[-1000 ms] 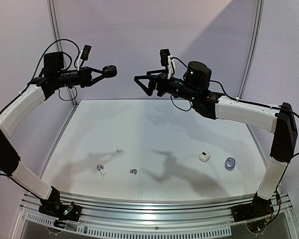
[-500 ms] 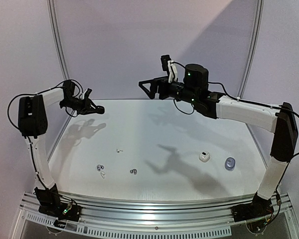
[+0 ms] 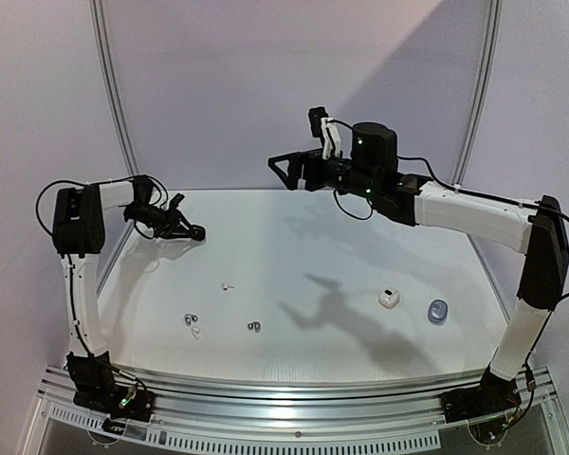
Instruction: Insert the wireless bluetooth earbuds into the charging case
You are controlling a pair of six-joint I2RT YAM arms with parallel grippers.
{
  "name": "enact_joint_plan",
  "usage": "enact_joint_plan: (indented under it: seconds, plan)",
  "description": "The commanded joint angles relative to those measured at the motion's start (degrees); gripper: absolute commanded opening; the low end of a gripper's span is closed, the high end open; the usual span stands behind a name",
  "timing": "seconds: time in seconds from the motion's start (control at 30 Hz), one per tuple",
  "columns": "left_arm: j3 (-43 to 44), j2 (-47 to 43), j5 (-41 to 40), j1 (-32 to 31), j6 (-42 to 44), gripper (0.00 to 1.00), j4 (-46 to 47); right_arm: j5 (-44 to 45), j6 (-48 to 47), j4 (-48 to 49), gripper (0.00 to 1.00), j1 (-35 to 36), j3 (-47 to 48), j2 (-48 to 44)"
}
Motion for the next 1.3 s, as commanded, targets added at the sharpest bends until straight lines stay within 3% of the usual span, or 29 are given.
enact_joint_plan:
  seconds: [0.0, 0.17, 0.5, 0.9, 1.0, 1.27]
  plan:
    - [-0.1, 1.9, 1.8, 0.2, 2.0, 0.0, -2.0, 2.9, 0.4, -4.2, 0.99, 0.3, -0.1, -1.6]
    - [0.0, 2.6, 1.5, 0.2, 2.1, 0.09, -2.4, 2.9, 0.6, -4.4, 0.99, 0.3, -0.2, -1.7]
    - [0.3, 2.1, -1.8, 0.6, 2.0, 0.46, -2.9, 3.6, 0.1, -5.5, 0.99, 0.2, 0.0, -2.0]
    - [-1.1, -5.3, -5.9, 0.9, 2.9, 0.63, -5.2, 3.0, -0.9, -8.4, 0.99, 0.3, 0.1, -2.0]
    - [-3.4, -10.5, -5.6, 1.0, 3.6, 0.7, -3.5, 1.6, -1.4, -10.0, 0.96, 0.2, 0.9, -0.8]
    - [-16.0, -28.3, -3.5, 1.0, 7.6, 0.71, 5.7, -2.1, -8.5, -19.8, 0.84, 3.3, 11.4, 10.6]
